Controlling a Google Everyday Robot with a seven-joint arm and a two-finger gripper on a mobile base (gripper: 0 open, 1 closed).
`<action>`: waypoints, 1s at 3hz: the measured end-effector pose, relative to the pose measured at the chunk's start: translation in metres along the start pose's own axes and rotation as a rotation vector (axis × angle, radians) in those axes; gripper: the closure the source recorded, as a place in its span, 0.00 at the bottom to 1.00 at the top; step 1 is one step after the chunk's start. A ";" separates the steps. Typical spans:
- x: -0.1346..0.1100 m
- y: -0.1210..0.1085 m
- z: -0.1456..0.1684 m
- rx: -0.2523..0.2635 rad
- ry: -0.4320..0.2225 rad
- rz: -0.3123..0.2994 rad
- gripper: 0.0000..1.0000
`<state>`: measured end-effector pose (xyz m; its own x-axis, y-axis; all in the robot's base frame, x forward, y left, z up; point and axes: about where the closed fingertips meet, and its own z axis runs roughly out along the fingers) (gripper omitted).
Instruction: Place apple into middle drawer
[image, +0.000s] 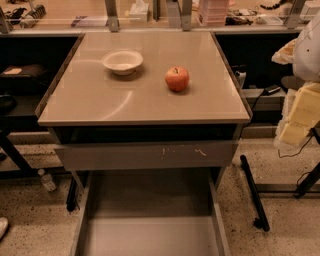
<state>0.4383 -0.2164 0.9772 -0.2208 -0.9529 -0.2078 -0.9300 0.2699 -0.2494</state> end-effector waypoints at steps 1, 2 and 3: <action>-0.003 -0.004 -0.001 0.019 -0.013 -0.008 0.00; -0.013 -0.023 0.006 0.049 -0.117 -0.027 0.00; -0.027 -0.049 0.028 0.065 -0.256 -0.049 0.00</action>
Offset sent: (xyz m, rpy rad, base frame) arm 0.0631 0.0226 0.0029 0.2531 -0.1709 0.1201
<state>0.4980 -0.1997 0.9683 -0.0867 -0.9012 -0.4247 -0.9150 0.2407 -0.3239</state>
